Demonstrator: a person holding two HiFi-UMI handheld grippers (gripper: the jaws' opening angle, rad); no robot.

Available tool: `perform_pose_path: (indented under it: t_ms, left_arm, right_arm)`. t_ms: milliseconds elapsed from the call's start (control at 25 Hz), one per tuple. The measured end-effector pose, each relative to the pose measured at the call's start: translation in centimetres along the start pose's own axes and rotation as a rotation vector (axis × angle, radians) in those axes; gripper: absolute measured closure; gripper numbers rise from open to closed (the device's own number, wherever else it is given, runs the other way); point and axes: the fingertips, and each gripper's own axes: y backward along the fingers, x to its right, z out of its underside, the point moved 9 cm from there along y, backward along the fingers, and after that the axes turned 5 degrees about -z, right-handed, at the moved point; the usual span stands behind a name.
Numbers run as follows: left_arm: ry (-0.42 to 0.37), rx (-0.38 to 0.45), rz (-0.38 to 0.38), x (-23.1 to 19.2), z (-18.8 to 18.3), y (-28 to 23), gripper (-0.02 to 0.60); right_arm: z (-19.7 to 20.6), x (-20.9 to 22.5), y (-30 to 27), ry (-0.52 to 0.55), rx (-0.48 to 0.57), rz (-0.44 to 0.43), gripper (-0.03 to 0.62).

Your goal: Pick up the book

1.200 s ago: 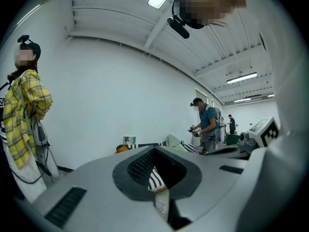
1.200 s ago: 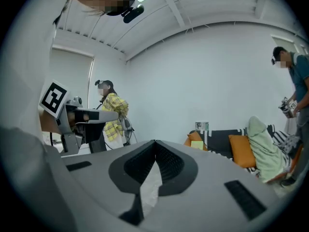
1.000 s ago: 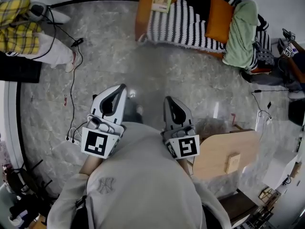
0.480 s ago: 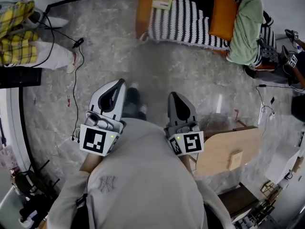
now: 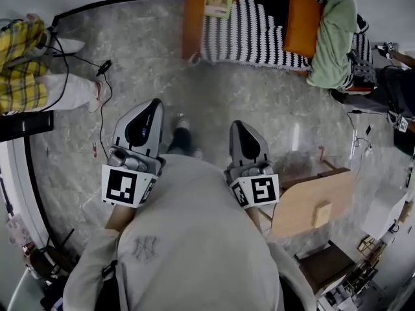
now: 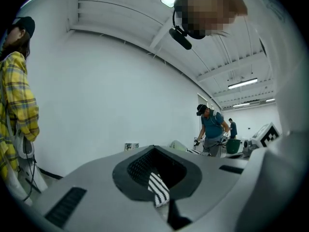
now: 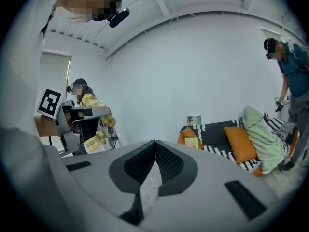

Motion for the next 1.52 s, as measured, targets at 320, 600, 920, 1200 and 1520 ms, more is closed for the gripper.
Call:
perform_pose_path:
  t_ms: [320, 600, 920, 1200, 1520]
  left_arm:
    - [0.003, 0.014, 0.061, -3.2, -0.3, -2.7, 0.580]
    - [0.025, 0.013, 0.051, -3.9, -0.1, -4.4, 0.580]
    - [0.024, -0.031, 0.036, -4.0, 0.0, -7.5, 0.580]
    - [0.031, -0.025, 0.011, -4.5, -0.8, -11.4, 0.580]
    - [0.038, 0.001, -0.019, -3.4, -1.7, -16.9, 0.580]
  right_arm:
    - [-1.2, -0.7, -3.2, 0.001, 0.015, 0.066, 0.577]
    - [-2.1, -0.8, -5.2, 0.056, 0.023, 0.023, 0.577]
    - [-2.8, 1.1, -8.8, 0.048, 0.007, -0.036, 0.577]
    - [-4.5, 4.2, -12.5, 0.047, 0.001, -0.065, 0.577]
    - [-6.6, 9.7, -15.0, 0.069, 0.009, -0.086, 0.577]
